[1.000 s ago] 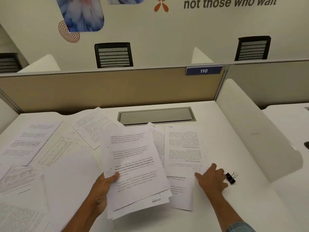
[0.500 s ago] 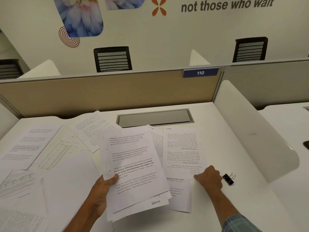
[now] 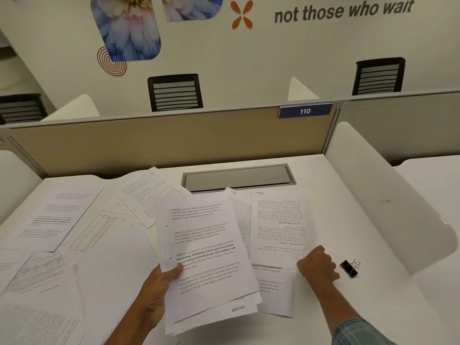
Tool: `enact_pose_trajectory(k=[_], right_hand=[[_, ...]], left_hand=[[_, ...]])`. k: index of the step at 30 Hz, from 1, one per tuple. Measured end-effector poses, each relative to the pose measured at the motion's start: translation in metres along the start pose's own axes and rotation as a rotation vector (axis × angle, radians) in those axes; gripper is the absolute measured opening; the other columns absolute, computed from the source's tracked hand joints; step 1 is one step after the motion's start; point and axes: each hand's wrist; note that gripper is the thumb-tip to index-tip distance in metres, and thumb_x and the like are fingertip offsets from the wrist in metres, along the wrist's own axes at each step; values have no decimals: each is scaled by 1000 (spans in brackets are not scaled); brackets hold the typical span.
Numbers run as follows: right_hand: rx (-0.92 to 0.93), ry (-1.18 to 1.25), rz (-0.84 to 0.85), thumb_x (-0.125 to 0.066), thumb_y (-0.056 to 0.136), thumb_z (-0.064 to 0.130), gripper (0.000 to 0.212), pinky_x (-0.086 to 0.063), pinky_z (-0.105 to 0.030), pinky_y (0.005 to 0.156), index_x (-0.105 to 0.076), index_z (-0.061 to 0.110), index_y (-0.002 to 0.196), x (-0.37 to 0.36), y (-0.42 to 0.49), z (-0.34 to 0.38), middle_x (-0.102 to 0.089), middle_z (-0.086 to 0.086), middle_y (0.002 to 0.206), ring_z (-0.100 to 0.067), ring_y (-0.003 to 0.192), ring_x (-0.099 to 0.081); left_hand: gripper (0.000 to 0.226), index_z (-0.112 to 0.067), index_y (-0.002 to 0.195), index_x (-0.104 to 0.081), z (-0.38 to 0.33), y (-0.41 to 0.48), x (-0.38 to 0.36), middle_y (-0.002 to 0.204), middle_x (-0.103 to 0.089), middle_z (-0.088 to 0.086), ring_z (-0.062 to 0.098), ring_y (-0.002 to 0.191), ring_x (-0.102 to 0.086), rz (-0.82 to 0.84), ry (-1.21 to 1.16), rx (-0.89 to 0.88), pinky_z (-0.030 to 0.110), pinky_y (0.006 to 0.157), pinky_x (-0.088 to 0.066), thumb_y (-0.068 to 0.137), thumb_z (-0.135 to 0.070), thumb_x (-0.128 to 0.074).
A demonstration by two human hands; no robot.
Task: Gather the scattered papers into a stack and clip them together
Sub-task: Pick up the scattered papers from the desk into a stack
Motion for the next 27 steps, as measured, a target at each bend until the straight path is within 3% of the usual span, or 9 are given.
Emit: enact_pose_trajectory(k=[6,9,12,16,20,24,27], right_hand=[[53,236,-84,-71,79,11,48,-55,-51,89,-58,4,125,-13,-2,-15,-65,-21,118,-44,109,-60],[85,419,-104,-66,83,8,22,-55,-41,73,-64,3,104,-14,-7,-22,-71,-18,103,-38,89,-65],[59,630,-122,-62,89,7,4,-56,-42,73,-63,4,92,-4,-9,-23,-72,-19,94,-37,81,-65],[36,935,-57,-57,96,4,15,-54,-34,64,-63,0,109,11,-6,-26,-69,-15,99,-35,84,-66],[6,1202,18,-57,99,4,12,-54,-31,62,-61,8,110,43,-11,-24,-64,-6,90,-26,83,-60],[17,1290,74,-58,100,9,18,-50,-31,63,-63,15,115,73,-11,-21,-66,-6,90,-18,75,-59],[143,1245,75,-57,101,12,20,-50,-28,59,-65,16,118,103,-12,-18,-63,-4,83,-16,69,-59]], left_hand=[[32,-14,127,-63,-2,0,5,116,-75,20,48,100,-71,-21,18,5,59,84,-60,95,-9,-65],[27,-15,121,-66,-2,1,7,113,-78,17,45,100,-72,-17,19,7,54,82,-61,95,-8,-65],[26,-16,119,-68,-2,2,7,112,-78,16,44,103,-72,-18,27,3,57,89,-58,95,-7,-65],[32,-13,127,-64,-2,6,13,117,-75,18,45,106,-70,-39,62,-7,60,93,-56,96,-9,-65],[37,-11,133,-59,-4,11,29,115,-74,20,47,102,-69,-100,88,-22,63,92,-55,96,-8,-65],[37,-10,133,-59,-9,14,49,111,-72,19,45,100,-68,-146,82,-39,59,93,-54,96,-5,-63],[39,-10,134,-58,-16,13,59,116,-71,21,46,100,-67,-162,84,-43,61,95,-53,96,-5,-63]])
Point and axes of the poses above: each hand's wrist, its own y-axis towards the middle knuckle, its own x-axis out of the back of the hand, z = x × y
